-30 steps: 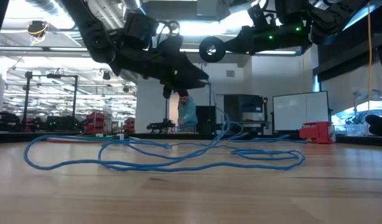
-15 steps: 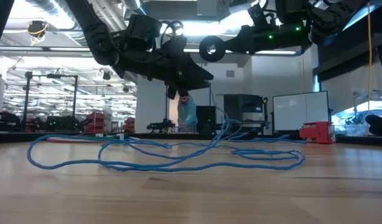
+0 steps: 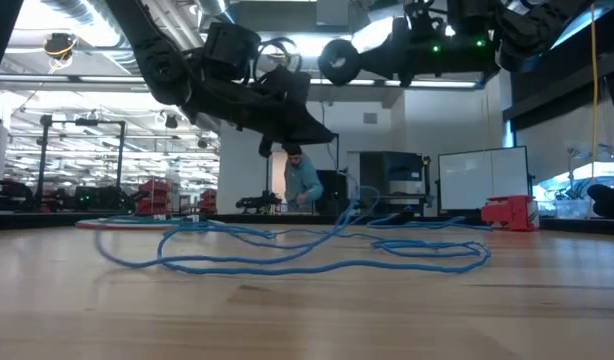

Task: Coil cords
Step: Coil the blue wire onto the spool

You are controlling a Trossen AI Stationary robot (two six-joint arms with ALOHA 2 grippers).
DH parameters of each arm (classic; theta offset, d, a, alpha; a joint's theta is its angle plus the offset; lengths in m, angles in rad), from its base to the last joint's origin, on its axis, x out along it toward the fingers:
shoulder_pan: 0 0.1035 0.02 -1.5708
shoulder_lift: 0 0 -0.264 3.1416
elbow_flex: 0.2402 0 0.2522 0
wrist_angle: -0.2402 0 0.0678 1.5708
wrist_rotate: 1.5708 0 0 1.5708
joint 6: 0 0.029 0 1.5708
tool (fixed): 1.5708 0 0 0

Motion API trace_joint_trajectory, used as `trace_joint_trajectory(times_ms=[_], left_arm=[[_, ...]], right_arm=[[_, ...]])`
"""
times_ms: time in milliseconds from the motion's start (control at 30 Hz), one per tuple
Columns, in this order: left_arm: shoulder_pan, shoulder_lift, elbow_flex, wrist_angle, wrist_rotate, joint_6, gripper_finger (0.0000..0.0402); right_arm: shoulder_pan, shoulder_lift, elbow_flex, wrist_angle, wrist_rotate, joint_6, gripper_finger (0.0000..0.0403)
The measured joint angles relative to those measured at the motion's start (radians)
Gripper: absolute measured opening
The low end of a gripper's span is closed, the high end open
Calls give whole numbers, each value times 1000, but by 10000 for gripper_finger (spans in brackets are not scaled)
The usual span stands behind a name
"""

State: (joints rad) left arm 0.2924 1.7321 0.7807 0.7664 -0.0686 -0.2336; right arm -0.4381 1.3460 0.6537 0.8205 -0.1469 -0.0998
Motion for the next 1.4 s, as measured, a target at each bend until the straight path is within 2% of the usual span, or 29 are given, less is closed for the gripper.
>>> trace_joint_trajectory(times_ms=[100, 333, 467, 667, 967, 1100, 1233, 1400], left_arm=[[0, 0, 7, -2, -18, -17, 3], [-35, 59, 88, 3, -21, -18, 2], [-56, 104, 130, -9, -16, -17, 1], [-66, 82, 136, -6, 11, -20, 1], [-71, 55, 135, -16, 13, -9, 2], [-65, 55, 135, -34, 10, 6, 1], [-60, 55, 135, -27, 5, 5, 2], [-60, 55, 135, -16, 5, 2, 1]], right_arm=[[7, 0, 0, 5, -11, 40, 3], [76, 22, 3, 54, 51, 31, 3], [99, 66, 2, 75, 131, -48, 3], [98, 103, 2, 76, 225, -177, 3], [98, 113, 2, 70, 213, -190, 3], [98, 113, 3, 85, 139, -72, 3], [98, 113, 30, 49, 113, -9, 3], [98, 144, 34, 24, 156, -9, 3]])
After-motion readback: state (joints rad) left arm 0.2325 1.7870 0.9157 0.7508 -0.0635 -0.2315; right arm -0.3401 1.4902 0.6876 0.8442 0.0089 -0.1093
